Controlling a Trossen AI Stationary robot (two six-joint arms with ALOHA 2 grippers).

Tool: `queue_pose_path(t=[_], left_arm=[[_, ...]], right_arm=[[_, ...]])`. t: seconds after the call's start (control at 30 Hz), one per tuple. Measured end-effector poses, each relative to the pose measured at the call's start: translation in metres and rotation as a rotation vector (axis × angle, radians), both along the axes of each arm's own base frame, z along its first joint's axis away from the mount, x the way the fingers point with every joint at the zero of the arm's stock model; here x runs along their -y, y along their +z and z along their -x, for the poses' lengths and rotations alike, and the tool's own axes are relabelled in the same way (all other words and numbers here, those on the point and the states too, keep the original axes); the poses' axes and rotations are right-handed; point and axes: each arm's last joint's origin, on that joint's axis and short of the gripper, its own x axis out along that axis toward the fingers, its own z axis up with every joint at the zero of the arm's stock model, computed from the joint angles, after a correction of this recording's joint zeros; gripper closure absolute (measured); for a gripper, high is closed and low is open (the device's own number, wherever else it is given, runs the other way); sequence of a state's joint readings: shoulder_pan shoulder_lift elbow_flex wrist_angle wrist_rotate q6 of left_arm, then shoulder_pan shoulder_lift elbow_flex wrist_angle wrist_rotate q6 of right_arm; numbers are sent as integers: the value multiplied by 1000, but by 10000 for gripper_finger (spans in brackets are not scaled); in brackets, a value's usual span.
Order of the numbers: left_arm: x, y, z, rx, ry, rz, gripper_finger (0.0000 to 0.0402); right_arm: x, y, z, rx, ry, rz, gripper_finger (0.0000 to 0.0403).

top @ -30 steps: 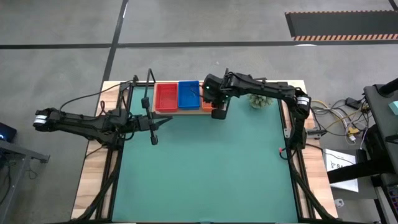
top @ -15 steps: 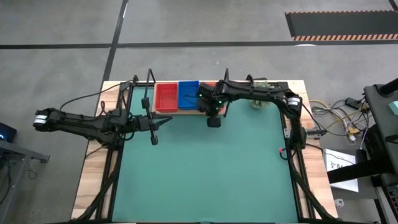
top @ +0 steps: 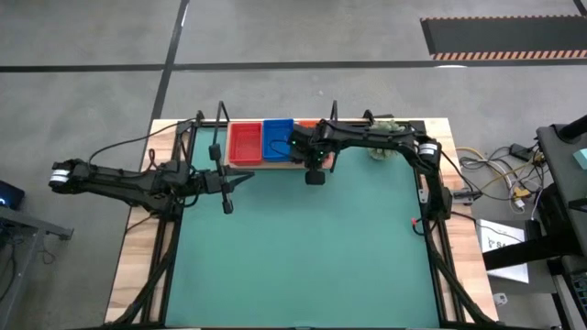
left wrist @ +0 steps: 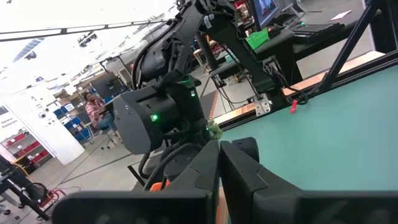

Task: Stack baskets on shelf by color
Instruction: Adjust the orange bins on the shelf, then adjust the blue bins on the shelf

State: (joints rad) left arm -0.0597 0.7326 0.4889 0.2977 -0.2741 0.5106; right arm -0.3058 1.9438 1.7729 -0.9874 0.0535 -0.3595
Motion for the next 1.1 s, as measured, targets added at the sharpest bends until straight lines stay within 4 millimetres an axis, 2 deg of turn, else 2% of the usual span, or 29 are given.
queue_pose_path(t=[0.23,0.4,0.5,0.67,0.83,1.1], left_arm=[[0,0,0,0,1,0,402],[0,0,0,0,1,-2,402],[0,1,0,6,1,-2,402],[0,1,0,4,2,-19,402],[0,1,0,4,2,-19,402],[0,0,0,2,1,-19,402]], right_arm=[[-5,9,-3,42,35,-12,394],[-2,32,-20,219,63,57,394],[5,38,-31,289,73,94,394],[22,24,-51,316,55,116,394],[33,5,-62,225,36,175,394],[19,15,-68,214,61,161,394]])
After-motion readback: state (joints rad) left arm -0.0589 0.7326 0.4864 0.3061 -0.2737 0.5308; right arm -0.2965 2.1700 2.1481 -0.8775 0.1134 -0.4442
